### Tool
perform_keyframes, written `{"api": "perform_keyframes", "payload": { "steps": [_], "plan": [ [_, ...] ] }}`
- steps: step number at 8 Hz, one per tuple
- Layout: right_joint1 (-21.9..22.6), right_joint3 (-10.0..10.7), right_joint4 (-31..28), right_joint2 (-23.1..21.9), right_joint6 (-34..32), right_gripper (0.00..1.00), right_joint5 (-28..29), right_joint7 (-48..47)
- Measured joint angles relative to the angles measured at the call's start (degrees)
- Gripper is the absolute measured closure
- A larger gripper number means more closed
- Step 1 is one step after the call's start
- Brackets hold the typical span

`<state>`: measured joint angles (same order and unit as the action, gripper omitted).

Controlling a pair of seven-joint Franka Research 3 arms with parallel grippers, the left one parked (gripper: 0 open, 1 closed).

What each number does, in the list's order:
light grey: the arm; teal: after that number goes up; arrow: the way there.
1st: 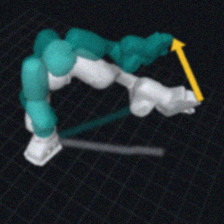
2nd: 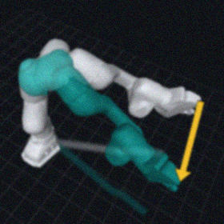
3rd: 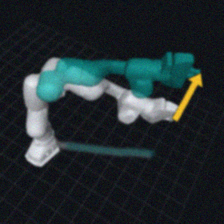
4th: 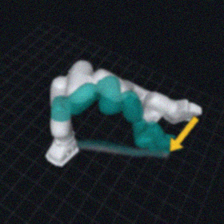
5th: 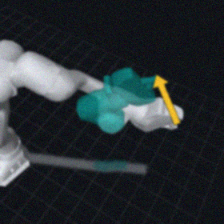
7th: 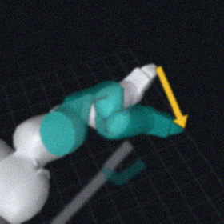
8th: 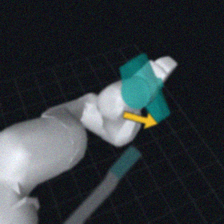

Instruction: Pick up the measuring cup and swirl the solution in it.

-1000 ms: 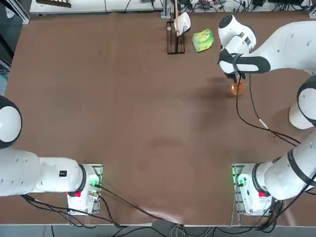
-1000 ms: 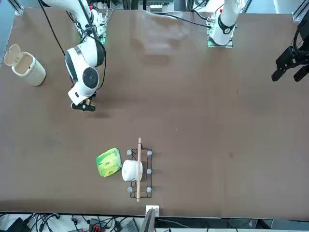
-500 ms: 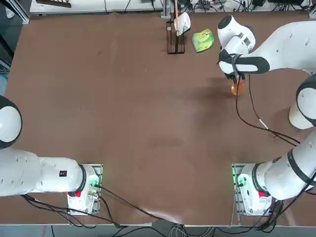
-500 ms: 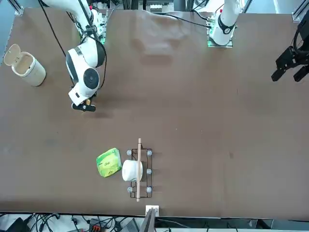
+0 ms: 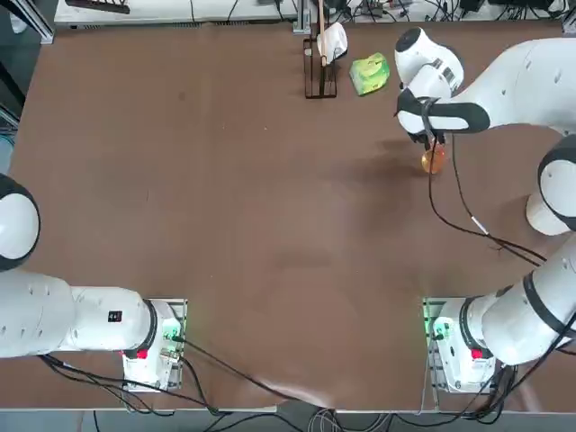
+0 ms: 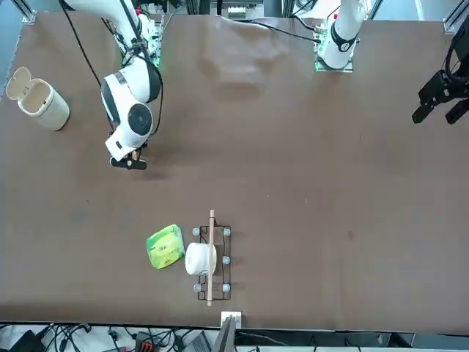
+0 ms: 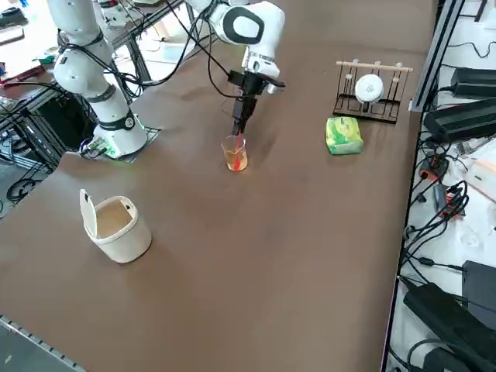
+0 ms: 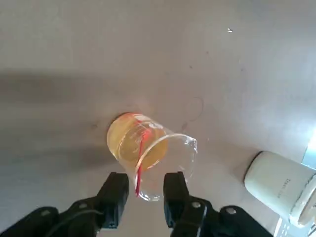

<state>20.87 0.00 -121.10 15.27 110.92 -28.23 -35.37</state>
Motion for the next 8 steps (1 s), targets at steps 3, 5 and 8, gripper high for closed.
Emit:
{"api": "perform_keyframes", "payload": {
  "steps": [3, 5, 8],
  "plan": [
    [0.0, 0.0, 0.3, 0.3, 0.0, 0.6, 0.0, 0.0],
    [0.0, 0.0, 0.9, 0.6, 0.0, 0.63, 0.0, 0.0],
    [0.1, 0.0, 1.0, 1.0, 0.0, 0.67, 0.0, 0.0]
  ]
}}
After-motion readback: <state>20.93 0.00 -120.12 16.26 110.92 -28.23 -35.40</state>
